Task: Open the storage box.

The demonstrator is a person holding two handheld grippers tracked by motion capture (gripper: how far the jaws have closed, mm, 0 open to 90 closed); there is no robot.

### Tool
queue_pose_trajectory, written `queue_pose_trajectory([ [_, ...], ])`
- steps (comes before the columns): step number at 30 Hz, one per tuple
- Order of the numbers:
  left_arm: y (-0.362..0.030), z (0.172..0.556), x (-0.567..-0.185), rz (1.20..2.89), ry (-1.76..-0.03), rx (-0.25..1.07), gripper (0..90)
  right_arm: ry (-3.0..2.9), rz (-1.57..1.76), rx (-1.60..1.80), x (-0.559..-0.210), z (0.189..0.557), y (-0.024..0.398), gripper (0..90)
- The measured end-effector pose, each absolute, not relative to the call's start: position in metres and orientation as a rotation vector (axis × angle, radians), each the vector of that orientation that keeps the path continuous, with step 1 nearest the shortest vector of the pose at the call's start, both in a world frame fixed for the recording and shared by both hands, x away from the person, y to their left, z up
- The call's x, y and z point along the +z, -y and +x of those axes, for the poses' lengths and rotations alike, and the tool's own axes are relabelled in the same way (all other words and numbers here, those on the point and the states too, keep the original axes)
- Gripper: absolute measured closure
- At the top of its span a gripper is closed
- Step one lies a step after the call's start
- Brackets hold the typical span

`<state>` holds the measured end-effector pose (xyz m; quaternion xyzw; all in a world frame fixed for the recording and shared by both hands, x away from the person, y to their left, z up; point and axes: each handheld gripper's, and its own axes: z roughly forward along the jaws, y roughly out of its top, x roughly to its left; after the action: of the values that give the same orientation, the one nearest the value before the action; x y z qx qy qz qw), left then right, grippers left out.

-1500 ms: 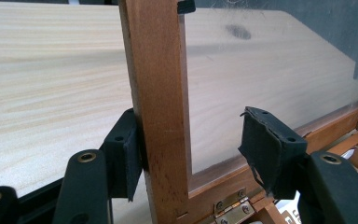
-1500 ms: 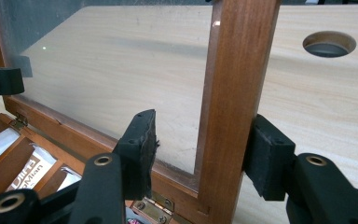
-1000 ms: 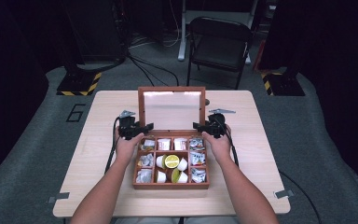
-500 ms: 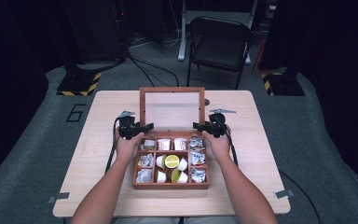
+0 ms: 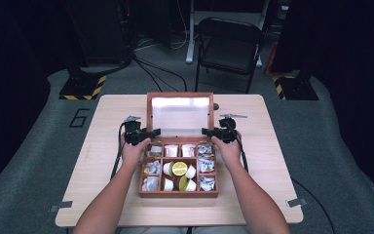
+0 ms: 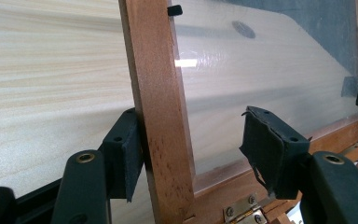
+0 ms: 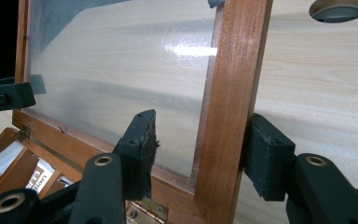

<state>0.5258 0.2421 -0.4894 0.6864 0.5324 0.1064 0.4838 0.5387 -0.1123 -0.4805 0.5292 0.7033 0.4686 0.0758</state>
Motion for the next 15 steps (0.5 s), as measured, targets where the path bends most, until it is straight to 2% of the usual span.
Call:
queue_pose_trajectory([
  [15, -0.2427, 0.5281, -0.492, 1.658, -1.314, 0.235, 39.8, -2.132, 1.62, 1.384, -0.4803, 0.5424, 0.1128, 47.8],
])
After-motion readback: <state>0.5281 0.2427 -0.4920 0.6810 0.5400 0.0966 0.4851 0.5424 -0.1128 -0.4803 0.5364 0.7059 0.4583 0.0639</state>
